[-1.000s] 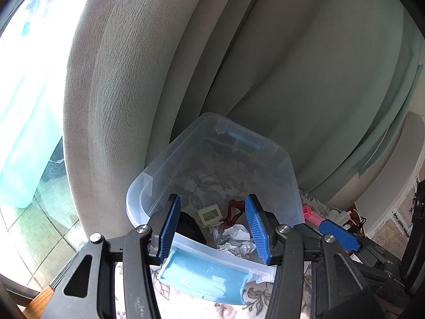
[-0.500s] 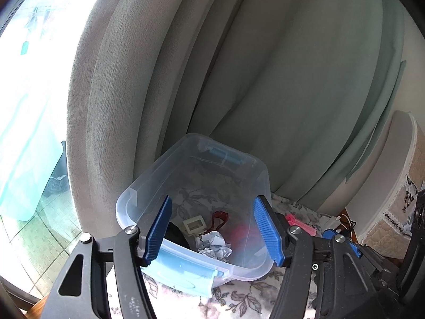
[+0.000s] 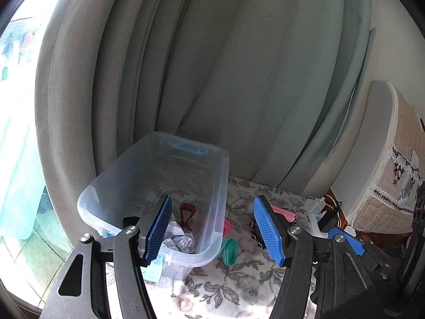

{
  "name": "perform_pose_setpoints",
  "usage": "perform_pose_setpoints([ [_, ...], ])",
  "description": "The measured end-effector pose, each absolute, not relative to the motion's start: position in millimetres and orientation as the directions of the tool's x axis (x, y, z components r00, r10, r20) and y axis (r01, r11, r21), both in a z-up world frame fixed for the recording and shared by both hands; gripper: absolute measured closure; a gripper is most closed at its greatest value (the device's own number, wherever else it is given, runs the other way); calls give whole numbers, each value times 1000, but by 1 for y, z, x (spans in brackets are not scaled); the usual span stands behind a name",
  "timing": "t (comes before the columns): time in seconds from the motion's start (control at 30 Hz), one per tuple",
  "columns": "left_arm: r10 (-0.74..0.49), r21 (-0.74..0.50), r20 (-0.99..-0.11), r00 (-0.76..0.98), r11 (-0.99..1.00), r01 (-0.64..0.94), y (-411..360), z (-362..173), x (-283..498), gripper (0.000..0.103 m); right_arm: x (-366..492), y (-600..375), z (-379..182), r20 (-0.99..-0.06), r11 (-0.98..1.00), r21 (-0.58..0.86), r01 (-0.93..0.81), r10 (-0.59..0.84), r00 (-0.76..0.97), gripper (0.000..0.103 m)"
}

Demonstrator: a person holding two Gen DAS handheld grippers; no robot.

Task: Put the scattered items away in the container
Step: 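Move both open tools away from the box toward the hair coils and medicine box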

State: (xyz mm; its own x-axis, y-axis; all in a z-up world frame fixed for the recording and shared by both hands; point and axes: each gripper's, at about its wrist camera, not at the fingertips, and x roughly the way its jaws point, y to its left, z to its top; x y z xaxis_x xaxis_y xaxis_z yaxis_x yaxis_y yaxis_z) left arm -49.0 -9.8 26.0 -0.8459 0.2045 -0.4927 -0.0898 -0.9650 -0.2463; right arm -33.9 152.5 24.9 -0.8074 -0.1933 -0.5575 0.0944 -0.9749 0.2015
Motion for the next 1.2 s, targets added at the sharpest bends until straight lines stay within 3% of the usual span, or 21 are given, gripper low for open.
perform_pose_setpoints([
  [0.73, 230, -111, -481, -846, -973, -202, 86, 18, -63, 38, -8, 260, 9, -522, -919, 386, -77, -149, -840, 17],
  [1.2, 217, -26, -601, -769, -967, -252, 113, -31, -85, 34, -31, 306, -48, -655, -906, 368, -209, -93, -750, 17],
])
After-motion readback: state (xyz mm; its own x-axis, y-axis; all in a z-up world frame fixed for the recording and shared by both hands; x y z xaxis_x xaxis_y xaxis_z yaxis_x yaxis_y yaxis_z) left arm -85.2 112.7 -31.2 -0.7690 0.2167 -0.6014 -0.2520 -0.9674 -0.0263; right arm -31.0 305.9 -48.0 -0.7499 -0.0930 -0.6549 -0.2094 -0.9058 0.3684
